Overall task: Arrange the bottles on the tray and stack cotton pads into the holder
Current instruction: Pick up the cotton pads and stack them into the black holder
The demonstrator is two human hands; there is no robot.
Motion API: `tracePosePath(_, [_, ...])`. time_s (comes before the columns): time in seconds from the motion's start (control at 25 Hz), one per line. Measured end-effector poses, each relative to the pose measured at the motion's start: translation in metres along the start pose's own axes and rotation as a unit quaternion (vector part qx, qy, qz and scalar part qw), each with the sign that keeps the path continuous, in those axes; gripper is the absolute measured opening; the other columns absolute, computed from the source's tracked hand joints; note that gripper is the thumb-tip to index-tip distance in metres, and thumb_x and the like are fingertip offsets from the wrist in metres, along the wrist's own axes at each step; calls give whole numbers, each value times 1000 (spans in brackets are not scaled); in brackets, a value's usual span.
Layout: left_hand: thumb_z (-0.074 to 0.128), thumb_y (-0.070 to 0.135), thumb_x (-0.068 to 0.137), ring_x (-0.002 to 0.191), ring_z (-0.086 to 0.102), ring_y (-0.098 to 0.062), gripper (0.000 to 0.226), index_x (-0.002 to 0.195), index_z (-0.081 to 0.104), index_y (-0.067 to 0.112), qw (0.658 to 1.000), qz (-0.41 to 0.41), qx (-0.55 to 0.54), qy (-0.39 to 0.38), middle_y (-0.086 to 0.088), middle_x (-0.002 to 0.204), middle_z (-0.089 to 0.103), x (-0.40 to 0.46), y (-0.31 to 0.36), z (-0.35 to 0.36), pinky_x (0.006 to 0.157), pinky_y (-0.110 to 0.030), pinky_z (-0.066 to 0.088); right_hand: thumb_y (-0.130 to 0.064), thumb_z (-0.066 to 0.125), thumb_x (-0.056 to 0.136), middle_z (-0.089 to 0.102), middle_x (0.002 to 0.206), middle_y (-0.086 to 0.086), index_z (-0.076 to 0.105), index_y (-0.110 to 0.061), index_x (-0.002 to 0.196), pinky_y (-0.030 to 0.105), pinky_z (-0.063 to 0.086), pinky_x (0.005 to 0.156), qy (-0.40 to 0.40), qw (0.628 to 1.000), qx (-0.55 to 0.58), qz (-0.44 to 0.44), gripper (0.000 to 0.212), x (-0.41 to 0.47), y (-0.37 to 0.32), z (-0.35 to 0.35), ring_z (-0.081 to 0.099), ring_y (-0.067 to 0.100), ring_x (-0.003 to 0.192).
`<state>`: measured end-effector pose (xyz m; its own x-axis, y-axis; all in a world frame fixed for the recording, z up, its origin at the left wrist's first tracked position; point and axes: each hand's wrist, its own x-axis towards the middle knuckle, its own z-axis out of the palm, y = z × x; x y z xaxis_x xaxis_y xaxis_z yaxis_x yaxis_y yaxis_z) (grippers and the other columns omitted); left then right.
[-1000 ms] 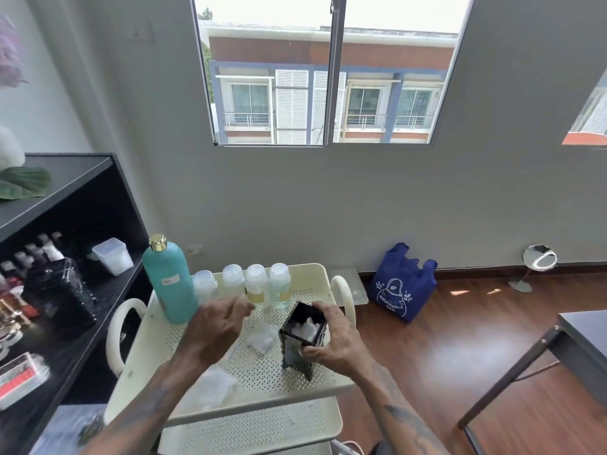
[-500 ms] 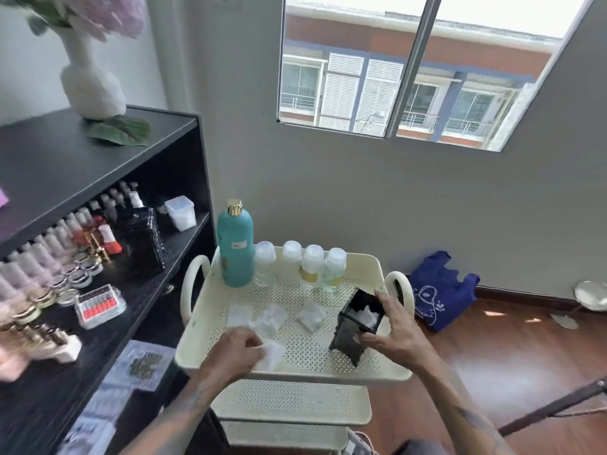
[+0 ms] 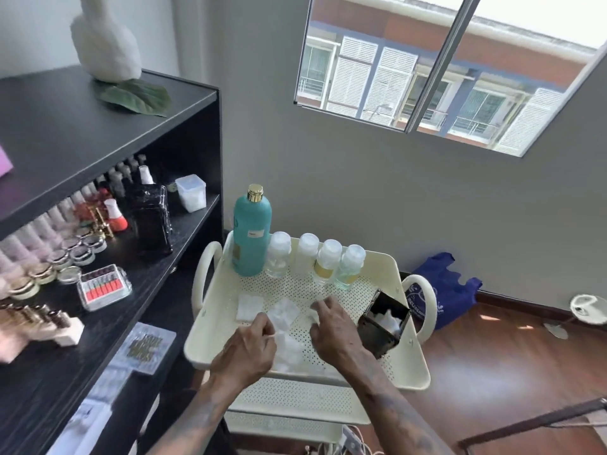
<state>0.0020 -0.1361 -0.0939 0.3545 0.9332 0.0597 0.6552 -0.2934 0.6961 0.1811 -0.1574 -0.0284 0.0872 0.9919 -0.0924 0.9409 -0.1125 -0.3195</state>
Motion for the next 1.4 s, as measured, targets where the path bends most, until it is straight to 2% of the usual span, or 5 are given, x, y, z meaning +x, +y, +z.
tracePosePath(0.4, [43, 24, 90, 53, 57, -7, 7, 87, 37, 28, 1000, -24, 12, -16, 3, 63, 58, -1, 4, 3, 41, -16, 30, -11, 42, 99, 55, 100, 3, 56, -12, 109, 28, 43, 78, 43, 994, -41, 93, 16, 31, 18, 39, 47, 15, 86])
tracePosePath(0.68, [43, 29, 87, 59, 58, -11, 8, 87, 36, 30, 998, -56, 31, -11, 5, 67, 58, -2, 8, 3, 47, -27, 40, -10, 42, 100, 52, 78, 4, 45, -10, 98, 24, 40, 45, 100, 945, 263, 169, 3, 22, 20, 33, 47, 13, 58])
tracePosePath(0.88, [45, 32, 86, 62, 60, -10, 9, 84, 36, 31, 997, -64, 33, -9, 4, 69, 60, -3, 8, 4, 49, -29, 43, -14, 53, 97, 63, 95, 4, 54, -16, 97, 17, 48, 56, 201, 930, 300, 67, 2, 10, 15, 14, 60, 11, 76])
tracePosePath(1.08, [47, 34, 85, 60, 60, -10, 9, 85, 37, 32, 996, -73, 46, -10, 5, 70, 61, -3, 9, 2, 49, -29, 44, -28, 53, 98, 67, 97, 1, 62, -16, 96, 35, 54, 82, 26, 997, 63, -25, 15, -2, 18, 6, 60, 17, 86])
tracePosePath(1.4, [46, 33, 86, 59, 58, -10, 8, 86, 38, 32, 996, -73, 51, -7, 6, 68, 59, -3, 11, 1, 44, -26, 36, -20, 55, 97, 66, 100, 5, 64, -11, 102, 38, 58, 75, 81, 978, 187, -34, 14, -16, 9, -30, 64, 21, 83])
